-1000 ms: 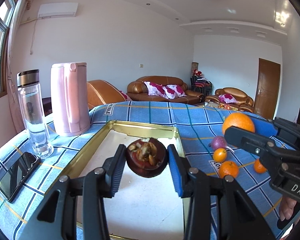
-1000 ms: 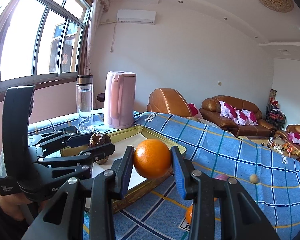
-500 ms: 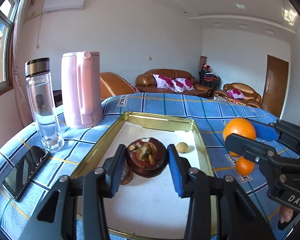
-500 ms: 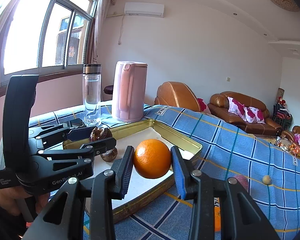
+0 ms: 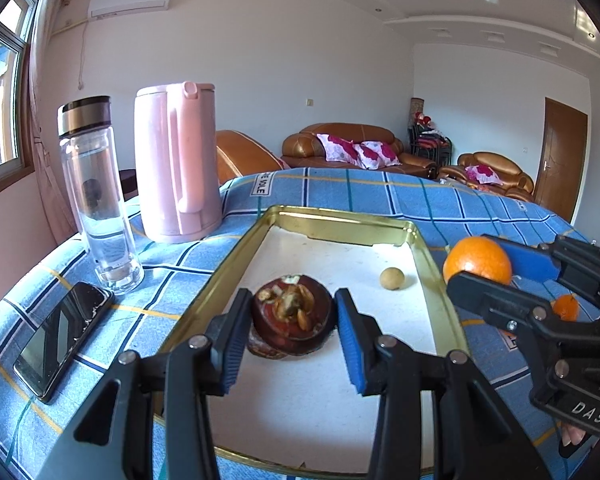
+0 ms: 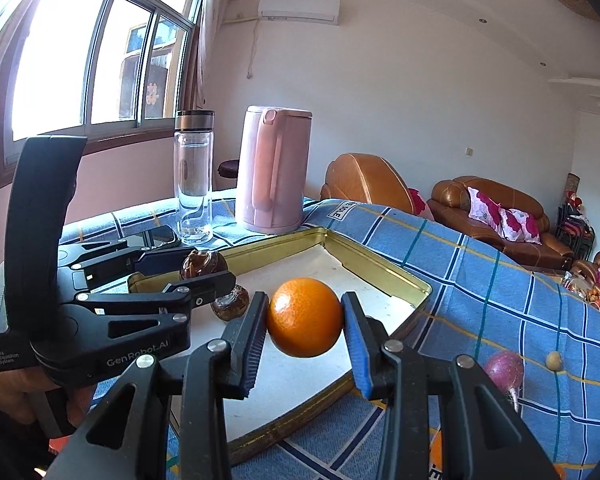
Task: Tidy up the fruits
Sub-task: 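Carry the split mangosteen in the left tool while the right tool carries the orange over the tray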
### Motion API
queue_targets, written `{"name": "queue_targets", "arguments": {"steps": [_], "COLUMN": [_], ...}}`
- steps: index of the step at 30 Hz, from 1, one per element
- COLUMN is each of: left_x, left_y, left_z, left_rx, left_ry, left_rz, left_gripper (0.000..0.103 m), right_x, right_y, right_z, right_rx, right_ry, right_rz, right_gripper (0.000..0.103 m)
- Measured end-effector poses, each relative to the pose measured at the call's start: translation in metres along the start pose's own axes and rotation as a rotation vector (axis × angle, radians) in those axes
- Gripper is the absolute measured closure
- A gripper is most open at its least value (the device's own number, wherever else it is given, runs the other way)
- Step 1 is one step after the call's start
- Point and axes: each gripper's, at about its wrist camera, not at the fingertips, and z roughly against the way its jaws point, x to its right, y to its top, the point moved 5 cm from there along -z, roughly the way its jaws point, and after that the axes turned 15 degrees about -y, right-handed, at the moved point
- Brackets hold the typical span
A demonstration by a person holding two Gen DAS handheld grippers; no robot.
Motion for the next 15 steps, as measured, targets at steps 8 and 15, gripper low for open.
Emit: {"name": "queue_targets", "arguments": {"steps": [8, 15], "left_x": [-0.012, -0.020], "left_y": [-0.006, -0.011], "left_z": [-0.008, -0.015], "left_rx": [-0.064, -0.116], "left_ry": [0.023, 0.045], "left_rz": [-0.003, -0.008], "left_gripper": [0.060, 0.060], "right_x": [-0.015, -0.025], "right_y": [-0.008, -0.019], "right_z": [-0.016, -0.030], "right_rx": [-0.047, -0.100], "right_ry": [0.033, 0.056], "right_rz": [0.021, 0.039], "right_gripper": [0.064, 0.064]}}
